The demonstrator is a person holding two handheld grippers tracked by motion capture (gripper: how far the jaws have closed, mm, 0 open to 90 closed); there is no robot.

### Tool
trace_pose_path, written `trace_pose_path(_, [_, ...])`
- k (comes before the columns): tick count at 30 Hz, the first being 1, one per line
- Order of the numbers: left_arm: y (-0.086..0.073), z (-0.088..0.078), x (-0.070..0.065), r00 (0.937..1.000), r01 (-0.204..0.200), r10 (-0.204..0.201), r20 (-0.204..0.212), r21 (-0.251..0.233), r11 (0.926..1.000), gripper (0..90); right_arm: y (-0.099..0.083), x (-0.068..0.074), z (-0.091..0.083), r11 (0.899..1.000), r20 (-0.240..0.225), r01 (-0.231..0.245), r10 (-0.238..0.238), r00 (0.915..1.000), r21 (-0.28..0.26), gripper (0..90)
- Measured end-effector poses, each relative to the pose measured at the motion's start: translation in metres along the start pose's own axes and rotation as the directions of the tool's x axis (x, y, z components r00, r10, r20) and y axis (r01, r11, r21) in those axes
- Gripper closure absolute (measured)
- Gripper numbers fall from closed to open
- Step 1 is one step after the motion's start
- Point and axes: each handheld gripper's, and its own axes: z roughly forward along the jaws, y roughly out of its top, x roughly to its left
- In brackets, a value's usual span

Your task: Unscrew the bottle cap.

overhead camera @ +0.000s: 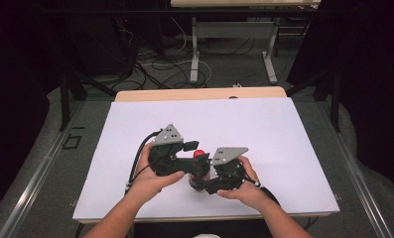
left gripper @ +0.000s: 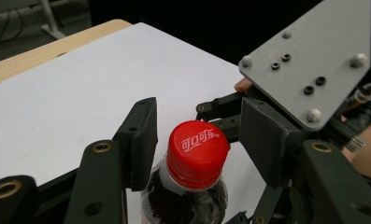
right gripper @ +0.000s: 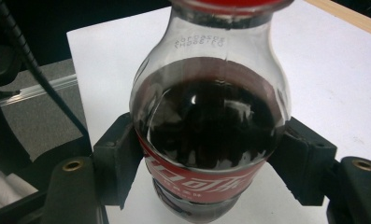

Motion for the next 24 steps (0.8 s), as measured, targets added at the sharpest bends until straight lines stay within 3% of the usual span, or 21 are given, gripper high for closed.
trace_pose_path(7, [-0.002, -0.004, 0.008, 0.9971, -0.051, 0.049, 0.058, 0.035, 0.9981, 52.0, 0.001, 0.002, 0.001, 1.000, -0.021, 0.007, -0.007, 0.9998, 0.004, 30.2])
trace_pose_path(11, [-0.005, -0.001, 0.012, 0.9961, -0.021, 0.018, 0.086, 0.030, 0.9993, 54.7, 0.001, 0.002, 0.001, 1.000, -0.025, 0.007, -0.006, 0.9997, 0.006, 30.2])
trace_pose_path(16, [-0.005, 0.005, 0.016, 0.9901, -0.038, 0.033, 0.136, 0.033, 0.9987, 59.4, 0.001, 0.004, 0.002, 1.000, -0.031, 0.011, -0.011, 0.9994, 0.008, 30.2])
trace_pose_path(19, [-0.005, 0.007, 0.013, 0.9931, -0.012, 0.008, 0.117, 0.034, 0.9994, 60.5, 0.001, 0.004, 0.003, 1.000, -0.028, 0.015, -0.014, 0.9995, 0.008, 30.2])
trace_pose_path(22, [-0.005, 0.010, 0.009, 0.9978, -0.010, 0.009, 0.066, 0.022, 0.9997, 61.0, 0.000, 0.002, 0.003, 1.000, -0.020, 0.001, -0.001, 0.9998, 0.013, 30.2])
trace_pose_path(24, [-0.006, 0.011, 0.004, 0.9997, 0.016, -0.016, 0.017, 0.009, 0.9998, 61.2, 0.000, 0.002, 0.002, 1.000, -0.011, -0.004, 0.004, 0.9999, 0.012, 30.2])
